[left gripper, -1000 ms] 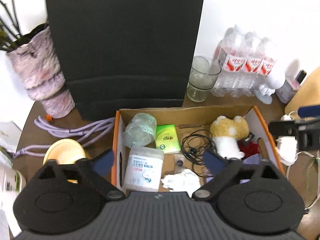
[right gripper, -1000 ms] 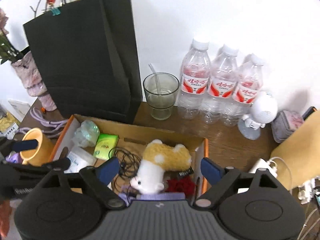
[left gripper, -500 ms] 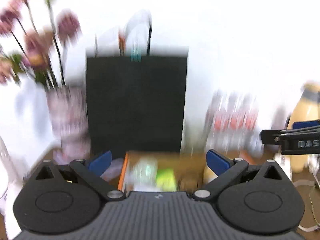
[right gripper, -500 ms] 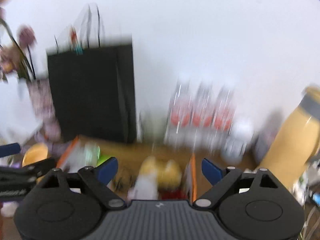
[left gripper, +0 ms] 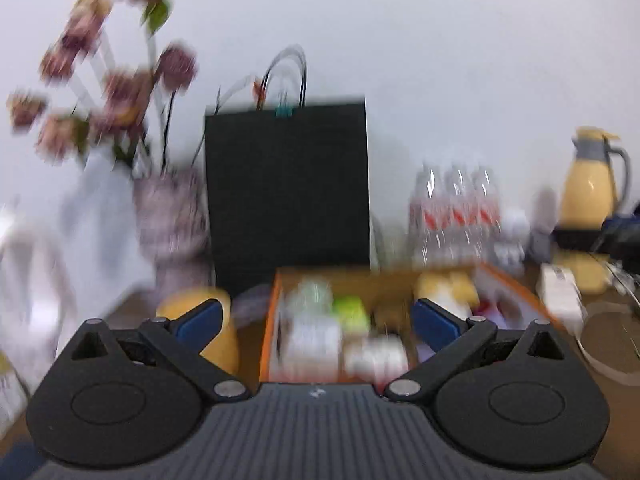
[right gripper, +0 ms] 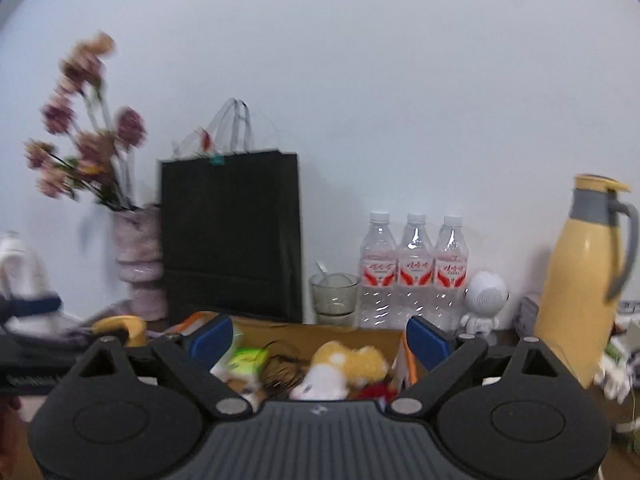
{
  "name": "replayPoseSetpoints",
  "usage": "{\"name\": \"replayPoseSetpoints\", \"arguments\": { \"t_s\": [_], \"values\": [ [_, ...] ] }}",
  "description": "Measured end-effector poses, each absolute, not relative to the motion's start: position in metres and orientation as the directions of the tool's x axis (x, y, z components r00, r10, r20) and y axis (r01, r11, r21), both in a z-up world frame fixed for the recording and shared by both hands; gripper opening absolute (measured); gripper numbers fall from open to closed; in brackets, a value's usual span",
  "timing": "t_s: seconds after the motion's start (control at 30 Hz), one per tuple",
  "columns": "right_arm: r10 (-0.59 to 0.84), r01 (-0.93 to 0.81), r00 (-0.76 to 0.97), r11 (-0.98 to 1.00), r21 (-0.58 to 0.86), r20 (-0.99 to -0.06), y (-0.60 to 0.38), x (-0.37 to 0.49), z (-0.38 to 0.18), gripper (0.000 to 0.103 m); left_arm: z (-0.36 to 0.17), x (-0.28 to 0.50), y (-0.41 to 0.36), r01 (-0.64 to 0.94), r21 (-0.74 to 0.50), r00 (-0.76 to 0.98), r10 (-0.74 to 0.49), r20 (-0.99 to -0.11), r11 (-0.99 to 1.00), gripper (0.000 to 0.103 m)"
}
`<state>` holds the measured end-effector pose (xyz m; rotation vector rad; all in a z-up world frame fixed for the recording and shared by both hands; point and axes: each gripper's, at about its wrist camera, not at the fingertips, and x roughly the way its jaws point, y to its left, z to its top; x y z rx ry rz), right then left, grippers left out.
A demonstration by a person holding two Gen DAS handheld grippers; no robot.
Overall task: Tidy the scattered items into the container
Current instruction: 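Withdraw both open grippers from the box back toward the table items, then grasp the white bottle cap with the left gripper while the right grasps a clear packet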
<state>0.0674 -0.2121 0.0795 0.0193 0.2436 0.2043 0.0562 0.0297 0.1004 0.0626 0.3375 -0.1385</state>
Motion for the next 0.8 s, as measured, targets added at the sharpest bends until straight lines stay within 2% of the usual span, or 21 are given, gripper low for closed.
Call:
{"name": "replayPoseSetpoints", "arguments": {
  "t_s": [0.1, 0.23, 0.3, 0.37, 0.47, 0.53, 0.57, 0.63, 0.77, 0.8],
  "values": [
    [0.277, -0.262, 0.933, 0.961, 0.092, -0.231, -0.224, 0.013, 0.062, 0.095, 0.072, 0.008, 0.050, 0.161, -0.094, 0.882, -0.186, -0.432, 0.982, 0.103],
    [0.289, -0.306, 0.904, 0.952, -0.005, -0.314, -0.217, -0.058, 0.038, 0.095, 0.056, -0.069, 0.060, 0.144, -0.186, 0.871, -0.214, -0.443, 0.972, 0.103],
    [0.306, -0.324, 0.889, 0.946, 0.004, -0.340, -0.216, -0.084, 0.028, 0.095, 0.052, -0.089, 0.063, 0.197, -0.165, 0.863, -0.251, -0.439, 0.966, 0.103],
    [0.336, -0.348, 0.866, 0.937, 0.036, -0.371, -0.220, -0.097, 0.019, 0.095, 0.050, -0.088, 0.065, 0.197, -0.110, 0.858, -0.226, -0.462, 0.974, 0.103],
    [0.327, -0.350, 0.850, 0.937, 0.021, -0.413, -0.217, -0.088, 0.011, 0.093, 0.048, -0.066, 0.072, 0.177, -0.126, 0.847, -0.217, -0.486, 0.976, 0.103],
    [0.324, -0.357, 0.825, 0.934, 0.017, -0.463, -0.208, -0.069, 0.006, 0.080, 0.048, -0.047, 0.073, 0.191, -0.132, 0.849, -0.232, -0.476, 0.973, 0.103],
    [0.336, -0.371, 0.811, 0.928, 0.022, -0.480, -0.203, -0.059, 0.002, 0.078, 0.046, -0.037, 0.071, 0.195, -0.113, 0.854, -0.225, -0.468, 0.974, 0.103],
    [0.354, -0.400, 0.785, 0.916, 0.020, -0.508, -0.189, -0.039, -0.005, 0.065, 0.042, -0.017, 0.068, 0.211, -0.066, 0.853, -0.217, -0.474, 0.975, 0.101],
    [0.384, -0.475, 0.751, 0.879, -0.035, -0.537, -0.151, -0.002, -0.017, 0.062, 0.031, 0.025, 0.071, 0.208, -0.036, 0.845, -0.198, -0.496, 0.977, 0.097],
    [0.381, -0.489, 0.733, 0.871, -0.048, -0.564, -0.139, 0.011, -0.022, 0.056, 0.027, 0.035, 0.072, 0.203, -0.029, 0.839, -0.189, -0.510, 0.979, 0.092]
  ]
}}
